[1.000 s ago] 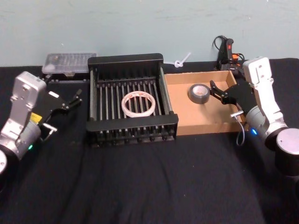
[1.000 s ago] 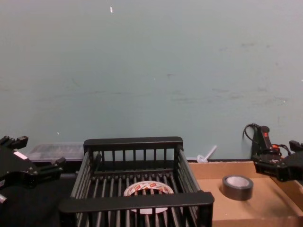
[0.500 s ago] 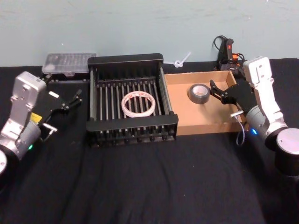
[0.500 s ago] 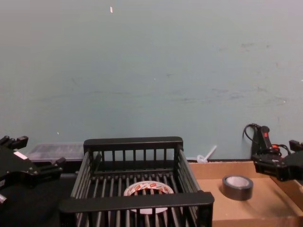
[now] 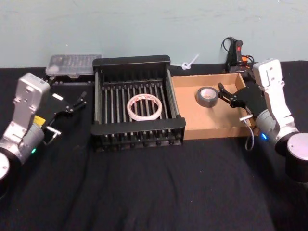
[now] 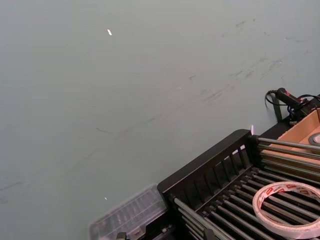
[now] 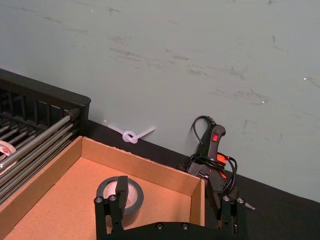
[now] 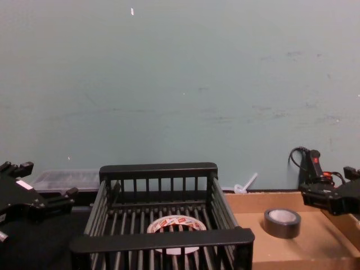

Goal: Pick up the white tape and place it into the black box , Pick up the silver tape and place it into the brown box.

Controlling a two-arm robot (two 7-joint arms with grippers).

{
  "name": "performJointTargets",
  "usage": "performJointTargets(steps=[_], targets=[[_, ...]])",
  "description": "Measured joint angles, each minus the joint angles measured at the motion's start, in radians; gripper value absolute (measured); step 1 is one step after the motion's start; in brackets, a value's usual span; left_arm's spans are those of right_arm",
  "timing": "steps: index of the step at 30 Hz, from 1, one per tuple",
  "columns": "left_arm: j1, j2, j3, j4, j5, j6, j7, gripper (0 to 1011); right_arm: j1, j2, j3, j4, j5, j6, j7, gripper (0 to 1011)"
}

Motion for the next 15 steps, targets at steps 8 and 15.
performJointTargets(steps=[8,15], targets=[[0.000,0.000,0.000,0.000,0.000,0.000,0.000,1001,0.000,0.000,0.000,0.000,0.000,0.000,0.000,1002],[0.000,0.000,0.000,0.000,0.000,0.000,0.000,1001,0.000,0.000,0.000,0.000,0.000,0.000,0.000,1002]])
